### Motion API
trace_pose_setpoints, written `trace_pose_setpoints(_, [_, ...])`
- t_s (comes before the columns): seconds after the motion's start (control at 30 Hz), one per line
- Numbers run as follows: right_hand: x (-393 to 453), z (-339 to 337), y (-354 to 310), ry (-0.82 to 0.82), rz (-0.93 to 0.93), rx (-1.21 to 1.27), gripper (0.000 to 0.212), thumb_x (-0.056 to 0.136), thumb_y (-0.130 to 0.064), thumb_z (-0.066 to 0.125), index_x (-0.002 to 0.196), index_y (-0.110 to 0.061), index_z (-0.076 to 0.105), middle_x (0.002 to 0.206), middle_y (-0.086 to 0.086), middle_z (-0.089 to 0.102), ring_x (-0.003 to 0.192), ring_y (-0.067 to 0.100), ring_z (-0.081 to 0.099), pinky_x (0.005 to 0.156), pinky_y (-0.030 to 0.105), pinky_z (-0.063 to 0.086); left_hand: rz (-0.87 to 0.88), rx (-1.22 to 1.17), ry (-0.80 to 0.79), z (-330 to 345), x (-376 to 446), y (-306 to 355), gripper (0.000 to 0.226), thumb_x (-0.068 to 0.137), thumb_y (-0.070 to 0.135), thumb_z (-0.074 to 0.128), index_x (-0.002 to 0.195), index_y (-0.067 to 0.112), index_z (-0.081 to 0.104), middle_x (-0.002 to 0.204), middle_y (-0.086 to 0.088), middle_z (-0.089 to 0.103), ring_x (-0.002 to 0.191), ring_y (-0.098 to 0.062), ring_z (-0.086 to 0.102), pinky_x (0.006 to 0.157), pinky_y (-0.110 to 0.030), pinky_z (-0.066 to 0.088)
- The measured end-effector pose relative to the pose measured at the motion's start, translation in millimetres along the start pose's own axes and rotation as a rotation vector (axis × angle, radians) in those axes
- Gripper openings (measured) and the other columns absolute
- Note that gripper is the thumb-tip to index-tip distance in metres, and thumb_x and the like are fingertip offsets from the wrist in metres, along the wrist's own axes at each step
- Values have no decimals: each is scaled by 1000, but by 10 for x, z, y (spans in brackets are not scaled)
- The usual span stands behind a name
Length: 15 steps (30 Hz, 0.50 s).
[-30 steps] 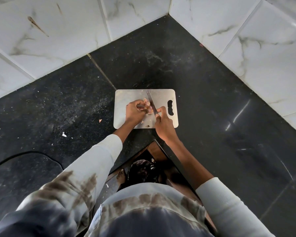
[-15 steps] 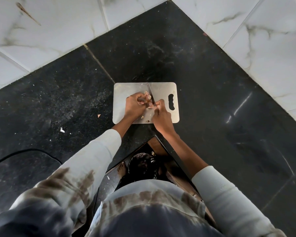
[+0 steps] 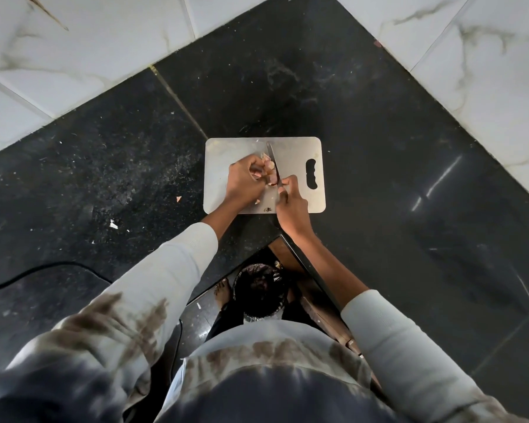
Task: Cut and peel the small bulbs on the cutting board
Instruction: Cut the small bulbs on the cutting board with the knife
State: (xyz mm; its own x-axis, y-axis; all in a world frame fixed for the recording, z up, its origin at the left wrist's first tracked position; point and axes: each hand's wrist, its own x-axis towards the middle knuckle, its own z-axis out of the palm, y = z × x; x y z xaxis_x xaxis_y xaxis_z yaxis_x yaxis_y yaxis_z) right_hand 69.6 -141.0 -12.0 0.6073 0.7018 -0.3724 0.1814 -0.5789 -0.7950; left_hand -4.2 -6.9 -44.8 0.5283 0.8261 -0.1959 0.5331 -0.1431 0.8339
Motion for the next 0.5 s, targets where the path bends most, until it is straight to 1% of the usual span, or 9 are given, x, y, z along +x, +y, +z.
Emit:
trace_pose_setpoints(0.03, [10, 24, 32, 6, 3, 25, 15, 110, -13, 34, 123, -18, 40, 64, 8, 50, 43, 15, 40, 40, 28, 31, 4, 3, -6, 2, 3, -2, 27, 84, 1, 80, 107, 15, 75, 100, 3, 76, 94, -9, 71, 85, -21, 62])
trace_pose_setpoints(0.1, [5, 52, 79, 9, -6, 39, 16, 110, -12, 34, 124, -19, 40, 62, 6, 49, 42, 14, 38, 39, 27, 30, 2, 10, -12, -4, 11, -13, 29, 84, 0, 79, 108, 15, 74, 102, 2, 76, 97, -12, 72, 86, -22, 62])
trace_pose_setpoints(0.2, [-67, 99, 178, 42, -53, 13, 22, 111, -12, 36, 132, -20, 39, 62, -1, 49, 42, 13, 40, 41, 26, 30, -9, 28, -24, 0, 17, -27, 31, 83, -1, 76, 109, 16, 72, 104, 2, 76, 100, -14, 72, 88, -26, 63])
trace_pose_setpoints(0.3, [-147, 203, 333, 79, -84, 13, 25, 111, -12, 38, 133, -24, 38, 64, 5, 56, 45, 16, 46, 47, 34, 36, -21, 26, -21, 13, 5, -32, 34, 83, -3, 74, 111, 16, 71, 107, 2, 74, 102, -15, 70, 89, -28, 62])
trace_pose_setpoints(0.33, [-164, 244, 376, 97, -95, 10, 24, 111, -12, 39, 131, -24, 39, 64, 3, 55, 47, 16, 48, 50, 35, 38, -25, 24, -19, 19, 5, -32, 34, 84, -3, 74, 112, 16, 71, 108, 2, 74, 103, -16, 70, 89, -28, 62])
trace_pose_setpoints(0.4, [-178, 319, 421, 135, -119, -7, 24, 110, -12, 41, 131, -23, 41, 59, -4, 50, 47, 15, 47, 54, 35, 38, -19, 22, -16, 25, -5, -22, 34, 84, -3, 73, 113, 16, 70, 109, 2, 73, 103, -16, 70, 91, -27, 61])
trace_pose_setpoints(0.5, [-139, 352, 401, 159, -114, 2, 27, 110, -13, 42, 135, -24, 40, 57, -7, 49, 43, 9, 46, 53, 32, 38, -14, 31, -23, 13, -13, -8, 33, 86, -3, 71, 112, 18, 69, 109, 2, 72, 104, -16, 69, 91, -26, 60])
